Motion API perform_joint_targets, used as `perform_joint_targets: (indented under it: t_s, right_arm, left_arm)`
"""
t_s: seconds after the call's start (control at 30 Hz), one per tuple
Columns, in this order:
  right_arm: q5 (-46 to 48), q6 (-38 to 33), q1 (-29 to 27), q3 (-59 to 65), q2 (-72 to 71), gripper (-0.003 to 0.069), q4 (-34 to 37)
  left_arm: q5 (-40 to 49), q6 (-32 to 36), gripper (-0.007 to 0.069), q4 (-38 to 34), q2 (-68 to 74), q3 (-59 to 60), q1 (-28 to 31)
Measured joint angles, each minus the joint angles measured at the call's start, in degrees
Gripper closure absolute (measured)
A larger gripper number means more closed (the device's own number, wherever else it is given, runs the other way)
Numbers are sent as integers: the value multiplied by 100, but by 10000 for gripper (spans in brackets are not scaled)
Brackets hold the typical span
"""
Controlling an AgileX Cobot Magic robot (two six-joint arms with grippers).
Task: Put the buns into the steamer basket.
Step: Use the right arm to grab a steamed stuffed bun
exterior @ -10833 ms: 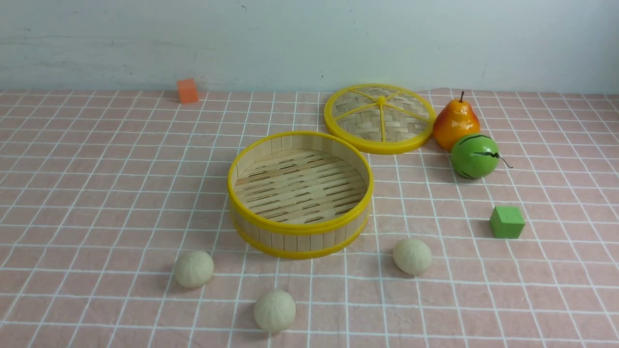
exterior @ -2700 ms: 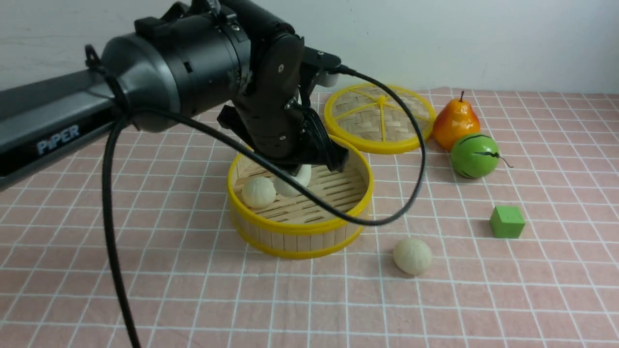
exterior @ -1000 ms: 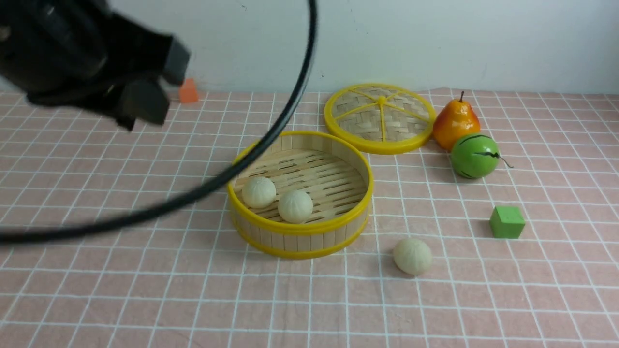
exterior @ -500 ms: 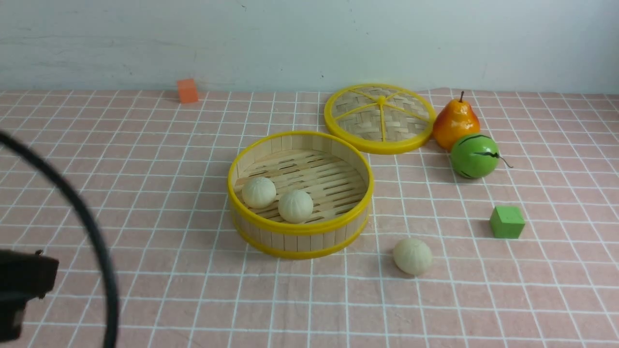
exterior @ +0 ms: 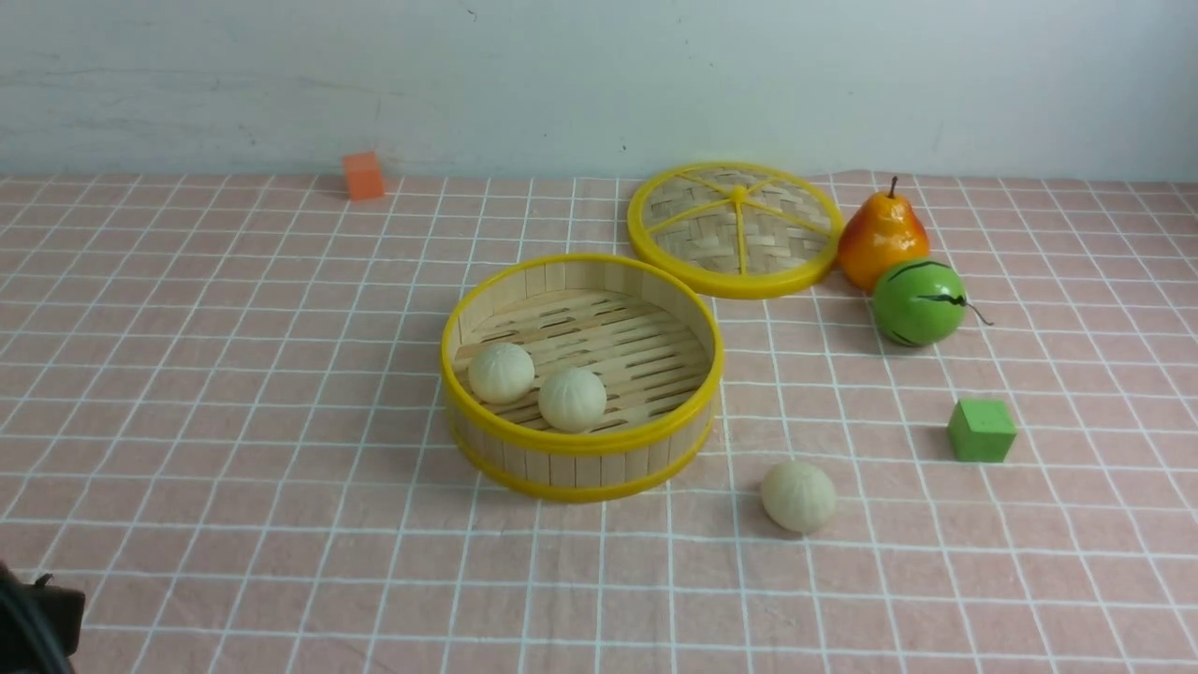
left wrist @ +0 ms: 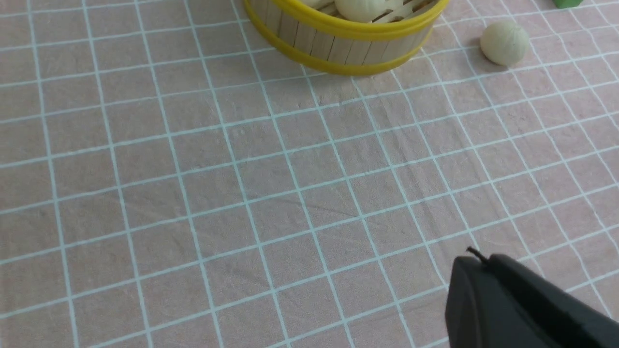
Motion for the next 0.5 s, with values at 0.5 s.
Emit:
perform_joint_targets:
  t_s: [0.5]
  right_arm:
    - [-216, -339, 0, -46, 0, 420, 1020]
  left_arm:
    - [-113, -13, 617, 238, 17, 26, 0]
